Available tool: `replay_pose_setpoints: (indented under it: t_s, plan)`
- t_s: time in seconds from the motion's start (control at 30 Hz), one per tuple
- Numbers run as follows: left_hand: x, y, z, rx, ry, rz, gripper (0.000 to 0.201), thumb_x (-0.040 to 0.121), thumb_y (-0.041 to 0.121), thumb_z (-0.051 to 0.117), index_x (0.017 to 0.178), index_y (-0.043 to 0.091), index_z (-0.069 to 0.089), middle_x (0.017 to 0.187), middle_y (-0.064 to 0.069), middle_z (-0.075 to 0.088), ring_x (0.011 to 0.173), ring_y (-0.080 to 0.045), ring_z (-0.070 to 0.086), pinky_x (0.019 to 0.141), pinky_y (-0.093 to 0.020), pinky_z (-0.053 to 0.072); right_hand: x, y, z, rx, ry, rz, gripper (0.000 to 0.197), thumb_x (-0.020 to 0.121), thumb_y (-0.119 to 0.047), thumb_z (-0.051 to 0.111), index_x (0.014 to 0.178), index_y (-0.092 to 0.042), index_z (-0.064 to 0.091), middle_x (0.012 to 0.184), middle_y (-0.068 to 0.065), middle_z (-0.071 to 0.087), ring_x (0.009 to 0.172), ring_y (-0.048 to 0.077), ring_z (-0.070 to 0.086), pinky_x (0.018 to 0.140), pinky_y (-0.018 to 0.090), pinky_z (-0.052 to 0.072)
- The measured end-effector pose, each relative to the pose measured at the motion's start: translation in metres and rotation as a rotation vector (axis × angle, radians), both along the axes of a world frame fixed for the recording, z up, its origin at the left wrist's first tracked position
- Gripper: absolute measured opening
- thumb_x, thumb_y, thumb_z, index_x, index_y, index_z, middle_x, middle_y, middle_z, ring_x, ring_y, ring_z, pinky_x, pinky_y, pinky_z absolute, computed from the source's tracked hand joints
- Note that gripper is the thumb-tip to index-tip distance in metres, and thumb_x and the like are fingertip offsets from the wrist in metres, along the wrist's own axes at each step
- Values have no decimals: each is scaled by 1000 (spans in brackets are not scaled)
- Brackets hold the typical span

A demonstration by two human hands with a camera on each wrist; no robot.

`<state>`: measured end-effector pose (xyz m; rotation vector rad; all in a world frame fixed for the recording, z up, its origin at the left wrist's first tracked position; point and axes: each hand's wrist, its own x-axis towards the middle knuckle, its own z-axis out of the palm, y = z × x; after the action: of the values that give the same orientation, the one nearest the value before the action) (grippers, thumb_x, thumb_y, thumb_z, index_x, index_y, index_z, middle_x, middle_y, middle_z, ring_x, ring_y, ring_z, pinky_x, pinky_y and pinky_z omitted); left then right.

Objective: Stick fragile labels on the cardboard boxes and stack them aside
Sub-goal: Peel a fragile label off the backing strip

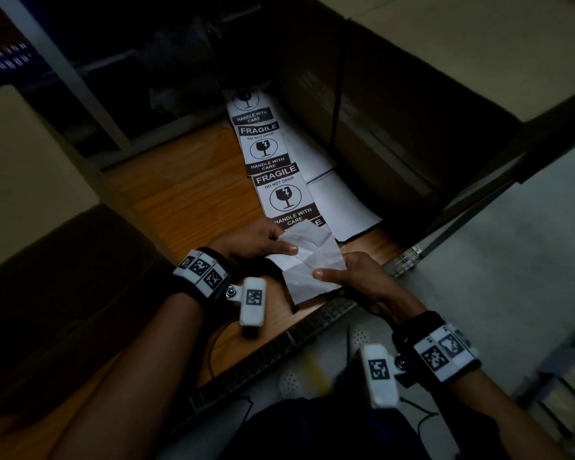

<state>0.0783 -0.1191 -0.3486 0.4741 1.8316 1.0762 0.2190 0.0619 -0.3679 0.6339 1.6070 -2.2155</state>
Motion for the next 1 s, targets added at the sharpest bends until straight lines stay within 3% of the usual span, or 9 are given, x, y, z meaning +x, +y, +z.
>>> replay_pose_setpoints:
  t_s: [0.1,0.33,0.43,0.5,0.6,0.77,0.87,0.93,1.0]
  plan:
    - [-2,3,4,3,-28,4,7,88,5,66,82,2,70,75,-4,72,66,-12,67,57,-19,50,-1,6,0,55,-3,27,21,75,-1,75,96,3,71,100,19,74,90,33,72,72,36,62]
    - [-3,9,8,19,-38,87,12,87,6,67,87,-6,69,76,-7,73,67,-15,69,58,-22,52,-5,23,6,130,12,88,43,67,-24,78,98,4,69,96,20,74,84,32,72,70,35,60]
    - [0,8,6,61,41,289,17,86,11,71,87,-6,70,84,-14,74,75,-23,70,67,-32,56,-3,32,3,-25,-33,-208,39,89,-45,59,99,-8,66,87,18,71,73,28,67,66,32,53]
    - [8,7,10,70,89,383,16,88,13,69,86,-3,70,83,-13,74,75,-23,72,62,-31,57,0,33,-2,-111,-54,-388,50,84,-55,57,104,-10,64,90,15,72,75,24,68,70,32,55]
    - [26,12,7,80,196,380,15,90,16,66,88,2,71,84,-12,74,77,-25,72,68,-38,58,5,12,-5,-103,-3,-437,49,68,-47,73,102,-12,69,92,12,73,80,26,70,74,37,57]
    - [45,23,0,153,299,278,13,93,15,63,89,7,73,83,-8,74,78,-22,71,69,-33,55,-1,-27,-9,69,5,-501,52,66,-20,88,112,-4,69,102,12,74,91,27,73,79,41,60]
    - [40,20,8,150,254,255,16,92,21,65,88,8,73,83,-11,74,75,-20,70,68,-33,53,-2,-24,-14,116,-28,-551,63,56,-23,89,111,-4,67,99,13,74,87,29,73,78,49,60]
    - [36,14,13,122,176,187,40,86,39,69,92,0,71,88,-21,71,79,-36,66,70,-36,48,-2,-20,-11,64,-8,-527,49,66,-13,84,111,-2,68,100,15,74,88,33,73,78,55,59]
    - [35,2,12,192,-90,201,71,71,57,76,102,-6,65,96,-27,67,84,-41,62,73,-39,49,-6,-21,-3,27,24,-528,35,75,0,77,109,0,69,99,17,74,87,33,73,77,50,60]
